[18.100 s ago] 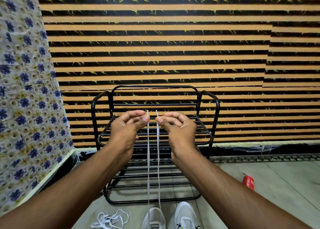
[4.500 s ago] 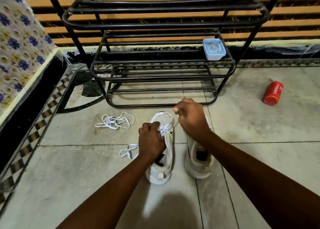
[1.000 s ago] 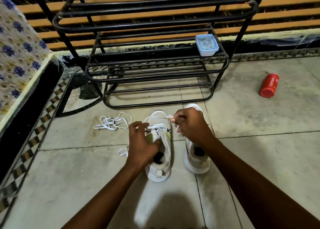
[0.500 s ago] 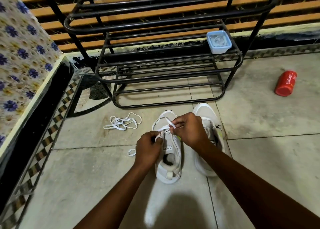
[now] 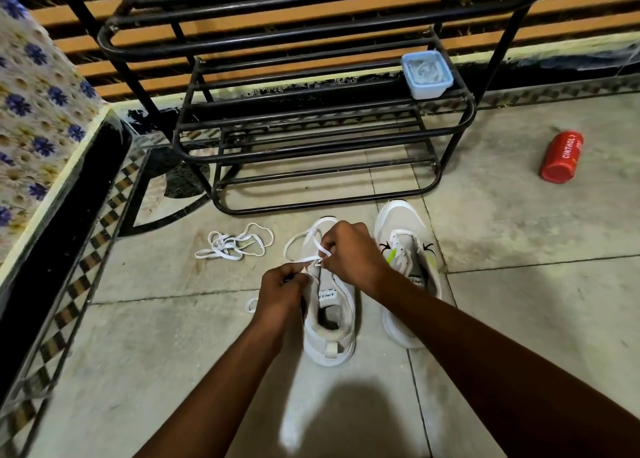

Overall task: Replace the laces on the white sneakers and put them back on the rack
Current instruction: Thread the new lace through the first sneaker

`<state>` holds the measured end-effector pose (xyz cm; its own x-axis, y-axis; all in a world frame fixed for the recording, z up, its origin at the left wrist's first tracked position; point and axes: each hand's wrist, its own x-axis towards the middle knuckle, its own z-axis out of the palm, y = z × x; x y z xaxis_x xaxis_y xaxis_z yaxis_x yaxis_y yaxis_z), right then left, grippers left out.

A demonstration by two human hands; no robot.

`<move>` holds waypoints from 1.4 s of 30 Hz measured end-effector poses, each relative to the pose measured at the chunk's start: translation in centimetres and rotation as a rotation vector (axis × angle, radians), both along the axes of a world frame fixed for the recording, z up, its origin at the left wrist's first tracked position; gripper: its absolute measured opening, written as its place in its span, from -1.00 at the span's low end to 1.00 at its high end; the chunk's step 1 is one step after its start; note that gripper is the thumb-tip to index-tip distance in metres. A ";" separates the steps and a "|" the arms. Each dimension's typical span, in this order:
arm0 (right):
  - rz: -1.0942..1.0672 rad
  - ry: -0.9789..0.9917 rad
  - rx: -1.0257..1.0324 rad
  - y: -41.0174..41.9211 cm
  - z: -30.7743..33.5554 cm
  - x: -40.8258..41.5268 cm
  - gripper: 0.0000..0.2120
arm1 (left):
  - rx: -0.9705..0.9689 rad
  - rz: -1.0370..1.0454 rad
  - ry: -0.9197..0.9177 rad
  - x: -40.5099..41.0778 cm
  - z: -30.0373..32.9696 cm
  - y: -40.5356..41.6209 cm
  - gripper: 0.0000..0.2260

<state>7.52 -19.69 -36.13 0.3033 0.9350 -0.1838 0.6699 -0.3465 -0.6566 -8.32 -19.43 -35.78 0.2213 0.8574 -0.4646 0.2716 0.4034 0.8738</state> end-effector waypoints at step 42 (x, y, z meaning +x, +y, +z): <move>-0.263 -0.192 0.239 -6.5 -3.0 -4.1 -0.62 | 0.203 0.383 -0.058 -1.0 0.2 7.6 -0.82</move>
<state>3.44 -26.22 -39.09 0.5460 0.8302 0.1129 0.6972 -0.3754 -0.6107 -9.36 -11.81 -35.56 -0.1095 0.9553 -0.2746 0.0839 0.2841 0.9551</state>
